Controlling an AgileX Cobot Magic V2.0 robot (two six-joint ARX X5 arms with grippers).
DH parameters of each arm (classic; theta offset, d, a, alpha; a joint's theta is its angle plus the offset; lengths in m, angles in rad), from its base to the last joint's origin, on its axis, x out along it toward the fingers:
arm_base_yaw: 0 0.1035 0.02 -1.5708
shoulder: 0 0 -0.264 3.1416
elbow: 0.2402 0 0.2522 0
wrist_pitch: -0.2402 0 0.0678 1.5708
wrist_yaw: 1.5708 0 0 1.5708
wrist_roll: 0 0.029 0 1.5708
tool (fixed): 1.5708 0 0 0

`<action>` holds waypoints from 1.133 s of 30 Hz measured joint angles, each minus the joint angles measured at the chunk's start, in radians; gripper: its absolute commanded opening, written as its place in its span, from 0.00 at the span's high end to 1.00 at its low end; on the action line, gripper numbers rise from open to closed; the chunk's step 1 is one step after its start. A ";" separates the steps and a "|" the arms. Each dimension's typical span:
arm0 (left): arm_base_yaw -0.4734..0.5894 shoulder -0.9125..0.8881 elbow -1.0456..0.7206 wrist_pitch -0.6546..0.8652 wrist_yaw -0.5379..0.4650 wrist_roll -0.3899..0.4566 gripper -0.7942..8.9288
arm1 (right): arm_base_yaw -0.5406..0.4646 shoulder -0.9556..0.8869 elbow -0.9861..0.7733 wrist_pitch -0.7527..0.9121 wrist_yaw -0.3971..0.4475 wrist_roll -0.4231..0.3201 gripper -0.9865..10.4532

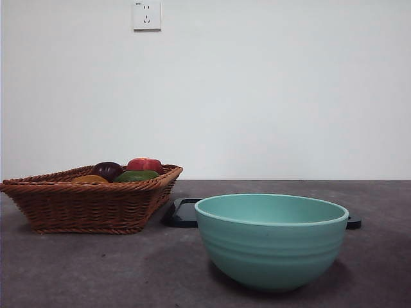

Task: Pick up the wifruite, put it on the bowl, pick up the plate, put it on desk

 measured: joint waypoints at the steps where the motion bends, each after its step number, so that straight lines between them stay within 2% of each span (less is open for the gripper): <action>1: 0.000 0.000 0.000 0.000 0.000 0.000 0.90 | 0.000 0.000 0.000 0.000 0.000 0.013 0.91; 7: 0.000 0.000 0.007 -0.009 -0.027 -0.032 0.90 | 0.012 0.000 0.006 -0.001 -0.017 0.126 0.91; 12: 0.000 0.001 0.076 -0.024 -0.032 -0.080 0.90 | 0.052 0.000 0.076 -0.008 -0.026 0.219 0.91; 16: 0.000 0.003 0.163 -0.019 -0.032 -0.135 0.90 | 0.082 0.016 0.167 -0.007 -0.025 0.257 0.91; 22: 0.000 0.068 0.320 -0.050 -0.019 -0.161 0.90 | 0.108 0.127 0.344 -0.071 -0.033 0.277 0.91; 26: 0.000 0.134 0.447 -0.118 0.030 -0.163 0.90 | 0.117 0.223 0.477 -0.137 -0.096 0.276 0.91; 31: 0.000 0.235 0.592 -0.189 0.085 -0.165 0.90 | 0.119 0.349 0.620 -0.208 -0.264 0.265 0.91; 34: 0.000 0.303 0.675 -0.230 0.157 -0.165 0.90 | 0.126 0.428 0.706 -0.278 -0.336 0.243 0.91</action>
